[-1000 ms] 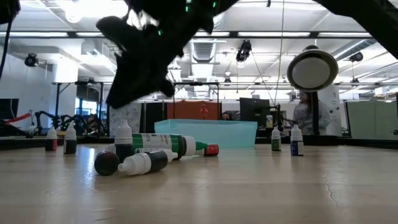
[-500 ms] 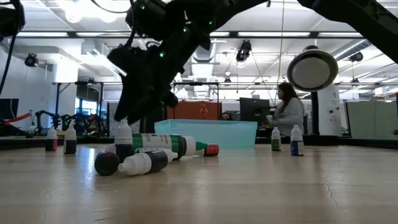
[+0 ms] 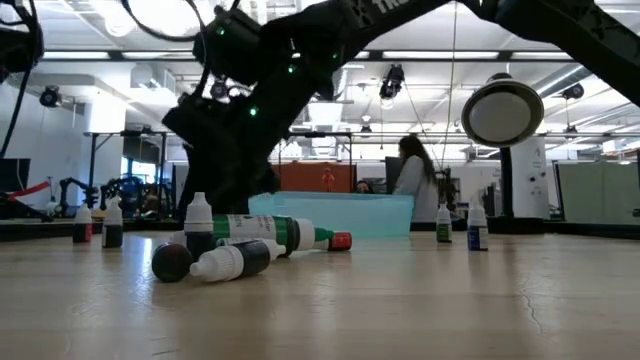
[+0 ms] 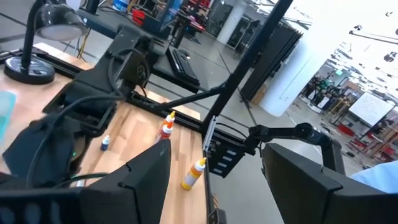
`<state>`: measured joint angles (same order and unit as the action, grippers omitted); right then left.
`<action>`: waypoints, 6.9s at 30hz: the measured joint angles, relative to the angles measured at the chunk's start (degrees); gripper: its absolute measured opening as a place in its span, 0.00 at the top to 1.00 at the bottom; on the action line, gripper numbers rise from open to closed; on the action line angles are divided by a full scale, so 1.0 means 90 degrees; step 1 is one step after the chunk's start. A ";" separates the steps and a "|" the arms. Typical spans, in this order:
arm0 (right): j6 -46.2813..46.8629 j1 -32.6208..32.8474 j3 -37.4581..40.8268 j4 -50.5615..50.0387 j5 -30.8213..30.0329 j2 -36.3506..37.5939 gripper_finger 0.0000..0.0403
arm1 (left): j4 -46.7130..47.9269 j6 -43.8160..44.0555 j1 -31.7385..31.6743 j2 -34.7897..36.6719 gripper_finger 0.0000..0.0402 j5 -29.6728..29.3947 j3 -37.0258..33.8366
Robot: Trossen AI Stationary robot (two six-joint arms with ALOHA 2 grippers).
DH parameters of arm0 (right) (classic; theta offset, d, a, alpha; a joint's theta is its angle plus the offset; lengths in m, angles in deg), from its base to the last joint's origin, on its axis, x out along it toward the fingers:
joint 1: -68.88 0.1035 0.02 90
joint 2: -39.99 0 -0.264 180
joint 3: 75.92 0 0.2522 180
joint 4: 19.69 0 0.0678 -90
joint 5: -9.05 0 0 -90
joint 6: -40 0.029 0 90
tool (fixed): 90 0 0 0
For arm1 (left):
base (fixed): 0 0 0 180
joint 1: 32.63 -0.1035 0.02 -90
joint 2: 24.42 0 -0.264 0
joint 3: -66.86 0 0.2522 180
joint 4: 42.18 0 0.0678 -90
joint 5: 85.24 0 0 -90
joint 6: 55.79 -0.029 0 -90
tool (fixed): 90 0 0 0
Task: Pick & Place food coloring
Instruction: Adjust the yellow small food coloring bottle, then adjust the violet small food coloring bottle
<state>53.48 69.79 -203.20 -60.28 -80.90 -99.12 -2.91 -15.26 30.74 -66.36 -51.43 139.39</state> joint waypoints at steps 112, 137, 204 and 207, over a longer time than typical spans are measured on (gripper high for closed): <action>-0.5188 -0.0062 -0.1384 -0.2379 0.0148 -0.0460 0.69 | -0.0008 0.1632 -0.0002 -0.0122 0.44 -0.0367 -0.1256; -0.5710 -0.0091 -0.1374 -0.2690 -0.0200 -0.0583 0.72 | -0.0026 0.1803 -0.0002 -0.0126 0.44 -0.0367 -0.1384; 0.2638 0.0992 0.1894 0.4255 -0.4182 0.0163 0.88 | -0.0160 0.2149 -0.0002 -0.0120 0.44 -0.0209 -0.1520; 0.2198 0.0958 0.2036 0.4411 -0.4199 0.0172 0.88 | -0.0161 0.2040 0.0000 -0.0115 0.44 -0.0209 -0.1520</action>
<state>73.26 78.41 -184.87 -20.58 -118.69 -97.57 -4.36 3.11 30.74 -67.40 -53.30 125.70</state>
